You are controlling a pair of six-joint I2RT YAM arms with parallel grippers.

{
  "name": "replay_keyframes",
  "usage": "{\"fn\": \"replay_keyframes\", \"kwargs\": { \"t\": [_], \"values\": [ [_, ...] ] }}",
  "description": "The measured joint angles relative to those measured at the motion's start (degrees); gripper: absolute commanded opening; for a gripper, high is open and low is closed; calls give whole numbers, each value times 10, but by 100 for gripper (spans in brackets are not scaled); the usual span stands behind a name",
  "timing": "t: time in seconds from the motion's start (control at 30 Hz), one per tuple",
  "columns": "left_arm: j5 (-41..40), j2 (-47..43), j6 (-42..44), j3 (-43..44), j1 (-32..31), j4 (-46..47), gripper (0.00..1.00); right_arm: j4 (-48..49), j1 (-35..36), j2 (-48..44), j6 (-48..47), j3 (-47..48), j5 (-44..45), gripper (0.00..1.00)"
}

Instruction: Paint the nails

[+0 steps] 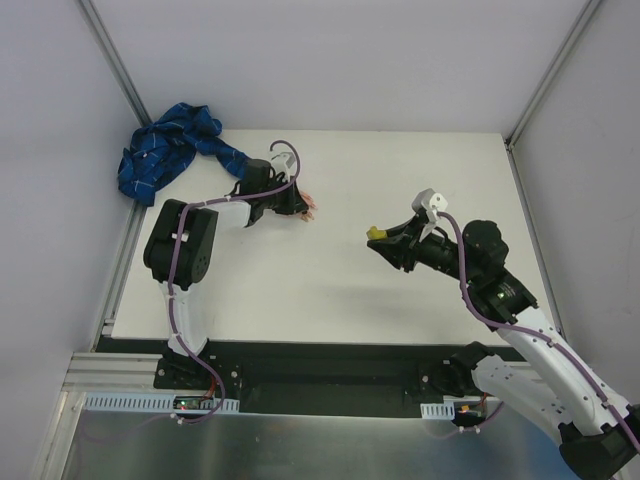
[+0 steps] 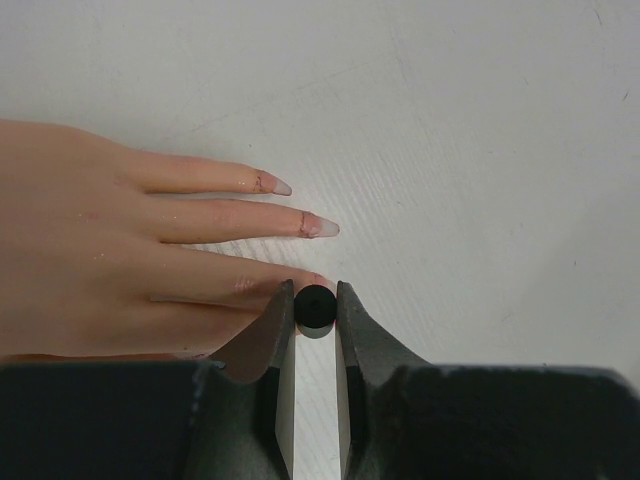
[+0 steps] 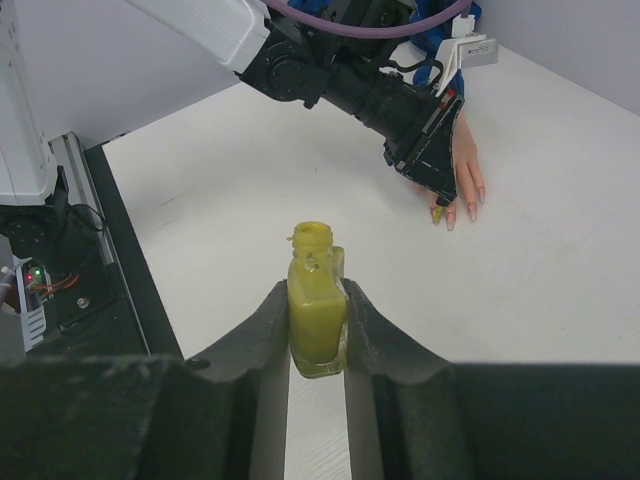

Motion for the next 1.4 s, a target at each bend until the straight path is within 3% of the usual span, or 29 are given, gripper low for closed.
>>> {"fn": "replay_keyframes", "kwargs": {
  "t": [1.4],
  "values": [
    [-2, 1, -13, -3, -2, -2, 0, 0, 0, -6, 0, -7, -1, 0]
  ]
}}
